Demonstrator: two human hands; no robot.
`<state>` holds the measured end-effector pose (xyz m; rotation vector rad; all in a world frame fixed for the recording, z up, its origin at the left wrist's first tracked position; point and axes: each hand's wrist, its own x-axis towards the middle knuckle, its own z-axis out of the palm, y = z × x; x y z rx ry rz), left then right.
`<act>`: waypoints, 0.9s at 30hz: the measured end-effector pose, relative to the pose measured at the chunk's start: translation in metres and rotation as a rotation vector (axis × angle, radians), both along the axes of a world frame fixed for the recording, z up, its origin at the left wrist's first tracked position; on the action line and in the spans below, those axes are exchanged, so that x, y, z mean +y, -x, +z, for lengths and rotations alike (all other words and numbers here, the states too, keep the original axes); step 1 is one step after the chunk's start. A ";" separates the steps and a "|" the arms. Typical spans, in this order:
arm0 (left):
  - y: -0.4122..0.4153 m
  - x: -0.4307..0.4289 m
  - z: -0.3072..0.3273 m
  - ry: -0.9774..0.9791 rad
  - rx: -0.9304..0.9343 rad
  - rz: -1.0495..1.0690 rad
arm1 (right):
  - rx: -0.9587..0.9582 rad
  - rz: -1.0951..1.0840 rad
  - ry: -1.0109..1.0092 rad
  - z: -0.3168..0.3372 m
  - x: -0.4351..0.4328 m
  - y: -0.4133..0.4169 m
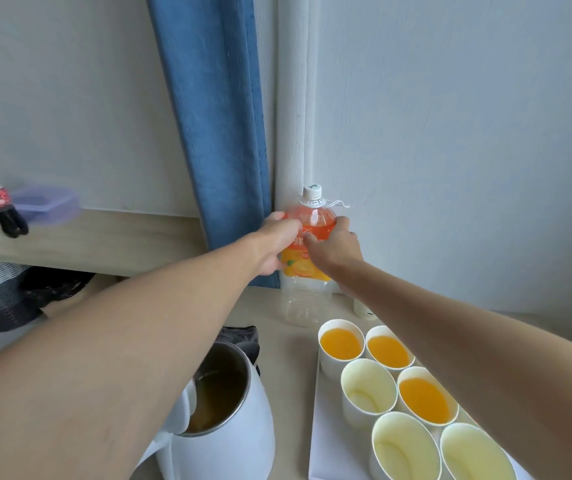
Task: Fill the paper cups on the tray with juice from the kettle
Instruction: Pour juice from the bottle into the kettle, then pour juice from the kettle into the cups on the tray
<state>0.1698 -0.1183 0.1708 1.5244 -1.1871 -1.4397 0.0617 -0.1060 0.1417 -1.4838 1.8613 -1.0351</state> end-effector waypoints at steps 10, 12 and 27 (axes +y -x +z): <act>-0.018 0.020 0.020 -0.017 -0.199 0.015 | 0.111 -0.064 -0.010 0.008 0.033 -0.008; -0.026 0.034 0.035 0.039 -0.217 0.027 | 0.110 0.021 0.004 0.012 0.056 -0.014; -0.151 0.209 0.014 0.510 -0.425 0.305 | -0.071 0.201 -0.031 0.004 0.247 -0.082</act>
